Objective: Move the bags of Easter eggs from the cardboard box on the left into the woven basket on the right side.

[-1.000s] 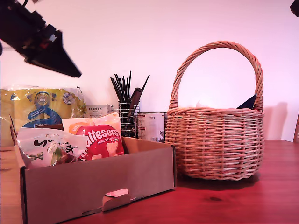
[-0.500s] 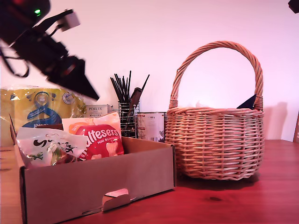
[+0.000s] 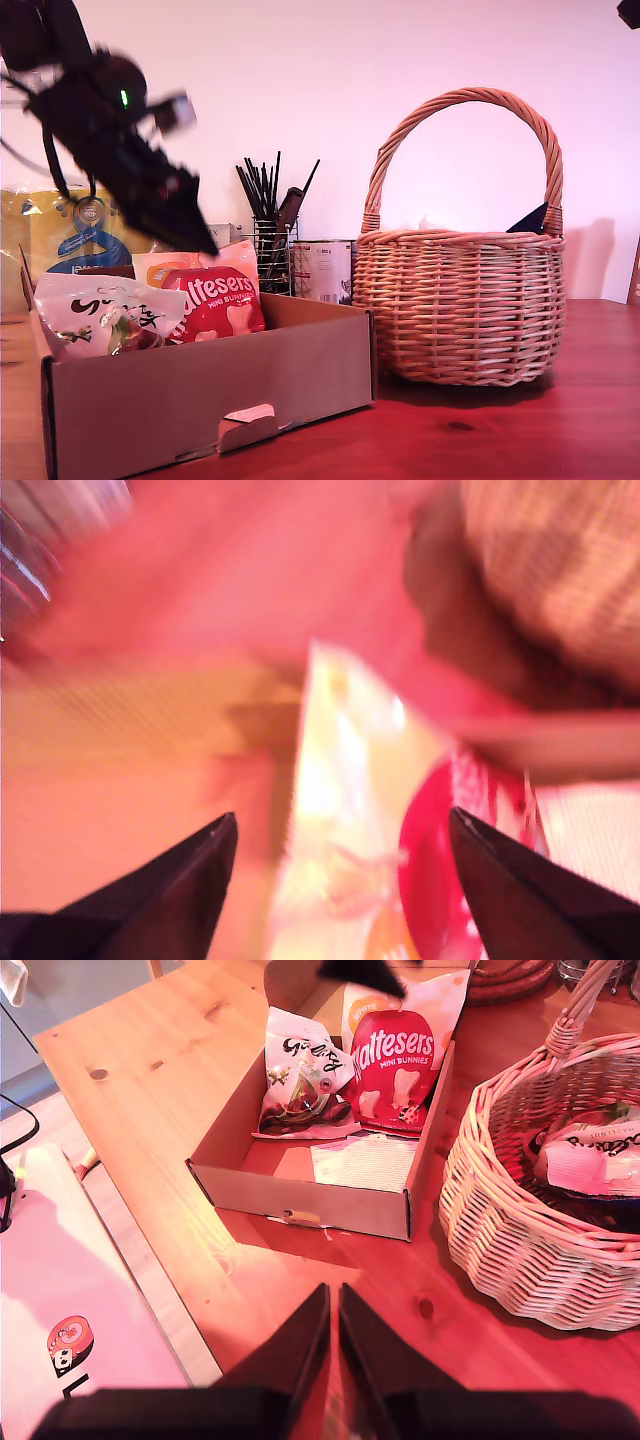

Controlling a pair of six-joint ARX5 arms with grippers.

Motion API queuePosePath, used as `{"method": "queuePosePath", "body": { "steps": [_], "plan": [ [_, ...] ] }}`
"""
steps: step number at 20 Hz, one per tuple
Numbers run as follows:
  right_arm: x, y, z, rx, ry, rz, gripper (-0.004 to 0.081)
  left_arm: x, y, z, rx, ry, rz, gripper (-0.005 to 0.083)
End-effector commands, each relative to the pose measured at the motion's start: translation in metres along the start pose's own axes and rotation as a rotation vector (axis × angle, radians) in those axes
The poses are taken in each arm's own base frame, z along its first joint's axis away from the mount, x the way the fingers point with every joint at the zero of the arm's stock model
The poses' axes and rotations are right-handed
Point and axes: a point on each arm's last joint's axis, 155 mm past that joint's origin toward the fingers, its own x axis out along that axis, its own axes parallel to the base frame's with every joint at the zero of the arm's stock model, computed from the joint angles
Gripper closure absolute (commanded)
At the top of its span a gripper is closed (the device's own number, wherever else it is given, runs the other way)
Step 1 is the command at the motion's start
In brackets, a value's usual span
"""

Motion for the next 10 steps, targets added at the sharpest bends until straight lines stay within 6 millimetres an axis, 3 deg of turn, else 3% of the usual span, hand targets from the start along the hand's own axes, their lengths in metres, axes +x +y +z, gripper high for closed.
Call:
{"method": "queuePosePath", "body": {
  "steps": [1,6,10],
  "plan": [
    [-0.002,0.001,0.007,-0.014,-0.014,0.004,0.0783,0.008,-0.003,-0.007,-0.001,0.021,-0.027,0.0167],
    [0.001,0.0,0.006,-0.008,-0.004,0.006,0.0783,0.016,-0.029,-0.019,-0.014,0.088,-0.104,0.017],
    [0.001,0.0,0.006,-0.01,-0.007,0.005,0.0783,0.024,-0.063,-0.019,0.034,0.134,-0.173,0.0174]
  ]
}}
